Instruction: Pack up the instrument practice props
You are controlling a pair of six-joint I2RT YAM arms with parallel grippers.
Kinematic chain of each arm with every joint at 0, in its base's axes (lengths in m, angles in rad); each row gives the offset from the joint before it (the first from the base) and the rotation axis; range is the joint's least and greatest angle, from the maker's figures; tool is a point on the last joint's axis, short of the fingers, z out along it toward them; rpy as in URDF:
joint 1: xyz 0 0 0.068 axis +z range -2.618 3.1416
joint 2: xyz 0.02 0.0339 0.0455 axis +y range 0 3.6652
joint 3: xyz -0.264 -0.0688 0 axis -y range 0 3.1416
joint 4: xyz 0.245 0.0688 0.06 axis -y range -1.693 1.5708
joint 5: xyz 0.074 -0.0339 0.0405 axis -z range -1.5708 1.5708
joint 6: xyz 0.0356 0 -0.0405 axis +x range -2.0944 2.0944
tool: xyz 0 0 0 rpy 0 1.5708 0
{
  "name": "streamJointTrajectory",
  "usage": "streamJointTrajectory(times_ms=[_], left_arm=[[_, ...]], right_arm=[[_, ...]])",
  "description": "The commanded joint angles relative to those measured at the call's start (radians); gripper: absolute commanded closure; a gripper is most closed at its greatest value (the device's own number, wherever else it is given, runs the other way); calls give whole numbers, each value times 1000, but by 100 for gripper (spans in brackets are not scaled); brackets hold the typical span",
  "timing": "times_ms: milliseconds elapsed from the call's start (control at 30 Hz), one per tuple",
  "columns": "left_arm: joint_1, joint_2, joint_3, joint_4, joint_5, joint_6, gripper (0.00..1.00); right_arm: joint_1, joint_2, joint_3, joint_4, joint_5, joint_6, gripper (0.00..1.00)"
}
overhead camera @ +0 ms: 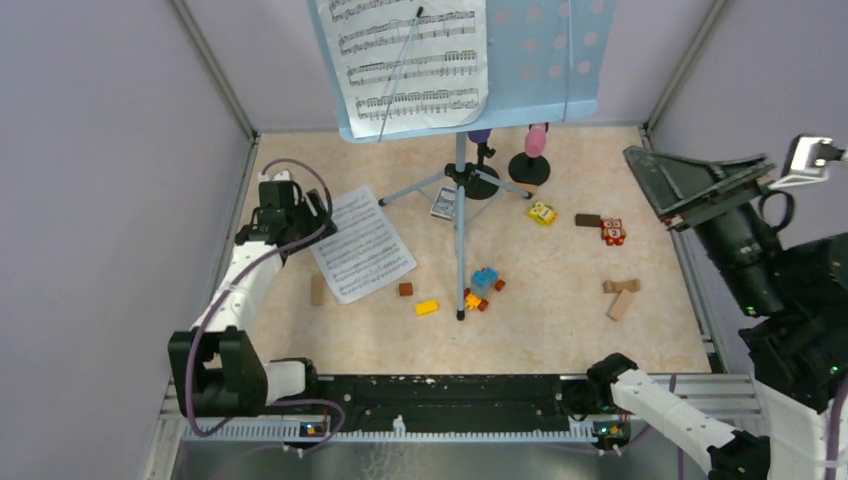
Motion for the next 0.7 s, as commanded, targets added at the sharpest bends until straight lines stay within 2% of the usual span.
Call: streamJointTrajectory(times_ms=[0,167,300,400,667], left_arm=[[4,-153,-24,-17,61,-24,20],[3,-361,-43,-30,121,-4,16],[4,-534,-28,-24,129,-2,14],[3,-623,41,-42,118,1,11],[3,-604,278,-123,132,-15,10]], right_arm=[[-5,41,159,106,-20,185,36],[-4,63,227,234,-33,292,36],[1,43,171,305,-35,388,36],[7,26,106,377,-42,446,37],[7,41,115,365,-72,477,37]])
